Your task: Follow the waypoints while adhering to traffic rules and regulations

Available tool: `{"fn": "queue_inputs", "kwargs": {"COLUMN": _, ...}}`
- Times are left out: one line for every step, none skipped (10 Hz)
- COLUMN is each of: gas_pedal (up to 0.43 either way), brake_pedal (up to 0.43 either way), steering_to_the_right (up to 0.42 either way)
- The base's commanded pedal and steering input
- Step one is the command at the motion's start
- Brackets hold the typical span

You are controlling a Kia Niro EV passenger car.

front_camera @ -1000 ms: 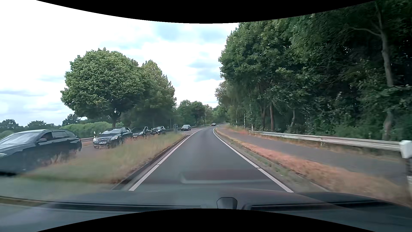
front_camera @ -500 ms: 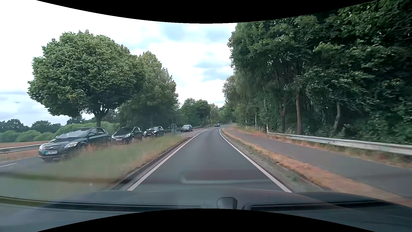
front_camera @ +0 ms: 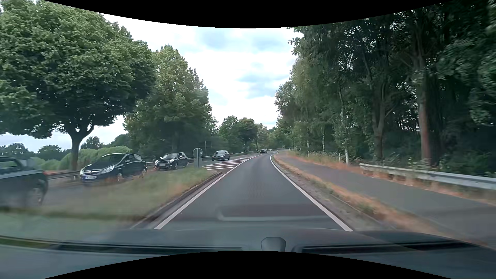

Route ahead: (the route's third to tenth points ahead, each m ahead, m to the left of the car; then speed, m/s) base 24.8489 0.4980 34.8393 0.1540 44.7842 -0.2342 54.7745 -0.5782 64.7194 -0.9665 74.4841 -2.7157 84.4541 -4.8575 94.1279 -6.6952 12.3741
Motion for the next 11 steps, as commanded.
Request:
{"fn": "queue_inputs", "kwargs": {"gas_pedal": 0.531, "brake_pedal": 0.0, "steering_to_the_right": -0.006}}
{"fn": "queue_inputs", "kwargs": {"gas_pedal": 0.531, "brake_pedal": 0.0, "steering_to_the_right": -0.006}}
{"fn": "queue_inputs", "kwargs": {"gas_pedal": 0.531, "brake_pedal": 0.0, "steering_to_the_right": -0.006}}
{"fn": "queue_inputs", "kwargs": {"gas_pedal": 0.531, "brake_pedal": 0.0, "steering_to_the_right": -0.004}}
{"fn": "queue_inputs", "kwargs": {"gas_pedal": 0.531, "brake_pedal": 0.0, "steering_to_the_right": -0.001}}
{"fn": "queue_inputs", "kwargs": {"gas_pedal": 0.531, "brake_pedal": 0.0, "steering_to_the_right": 0.003}}
{"fn": "queue_inputs", "kwargs": {"gas_pedal": 0.531, "brake_pedal": 0.0, "steering_to_the_right": 0.006}}
{"fn": "queue_inputs", "kwargs": {"gas_pedal": 0.531, "brake_pedal": 0.0, "steering_to_the_right": 0.007}}
{"fn": "queue_inputs", "kwargs": {"gas_pedal": 0.531, "brake_pedal": 0.0, "steering_to_the_right": 0.007}}
{"fn": "queue_inputs", "kwargs": {"gas_pedal": 0.52, "brake_pedal": 0.0, "steering_to_the_right": 0.007}}
{"fn": "queue_inputs", "kwargs": {"gas_pedal": 0.5, "brake_pedal": 0.0, "steering_to_the_right": 0.008}}
